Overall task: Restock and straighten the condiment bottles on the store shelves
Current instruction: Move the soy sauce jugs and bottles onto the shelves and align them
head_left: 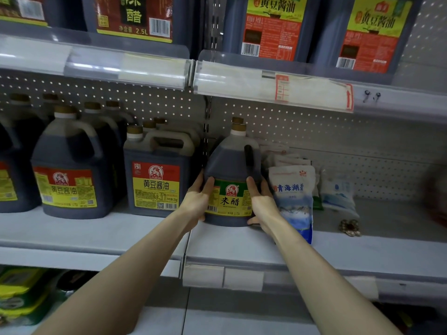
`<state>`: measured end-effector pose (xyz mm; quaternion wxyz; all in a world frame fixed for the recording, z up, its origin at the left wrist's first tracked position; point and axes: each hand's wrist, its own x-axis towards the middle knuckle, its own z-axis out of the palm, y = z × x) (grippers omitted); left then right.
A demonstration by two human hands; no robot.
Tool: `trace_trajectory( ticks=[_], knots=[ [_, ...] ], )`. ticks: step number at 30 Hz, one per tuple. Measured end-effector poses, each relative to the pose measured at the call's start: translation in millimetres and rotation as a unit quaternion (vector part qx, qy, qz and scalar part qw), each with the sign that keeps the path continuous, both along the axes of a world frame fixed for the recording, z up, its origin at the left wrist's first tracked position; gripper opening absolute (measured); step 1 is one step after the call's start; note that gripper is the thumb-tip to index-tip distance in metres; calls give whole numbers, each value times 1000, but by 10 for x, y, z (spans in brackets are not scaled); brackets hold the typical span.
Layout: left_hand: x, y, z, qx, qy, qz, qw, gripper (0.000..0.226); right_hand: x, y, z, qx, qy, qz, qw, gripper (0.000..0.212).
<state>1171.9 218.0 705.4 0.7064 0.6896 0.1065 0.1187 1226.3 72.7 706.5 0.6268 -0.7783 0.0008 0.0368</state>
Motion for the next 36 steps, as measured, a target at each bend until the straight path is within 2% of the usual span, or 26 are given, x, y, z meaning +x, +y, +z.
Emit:
trace_trajectory(
  ticks=[19, 36],
  knots=[
    [117, 35, -16, 44, 2, 16, 999, 50, 105, 29, 32, 15, 4, 6, 1000, 67],
    [129, 31, 17, 32, -4, 8, 999, 49, 100, 18, 43, 7, -16, 17, 1000, 64]
  ],
)
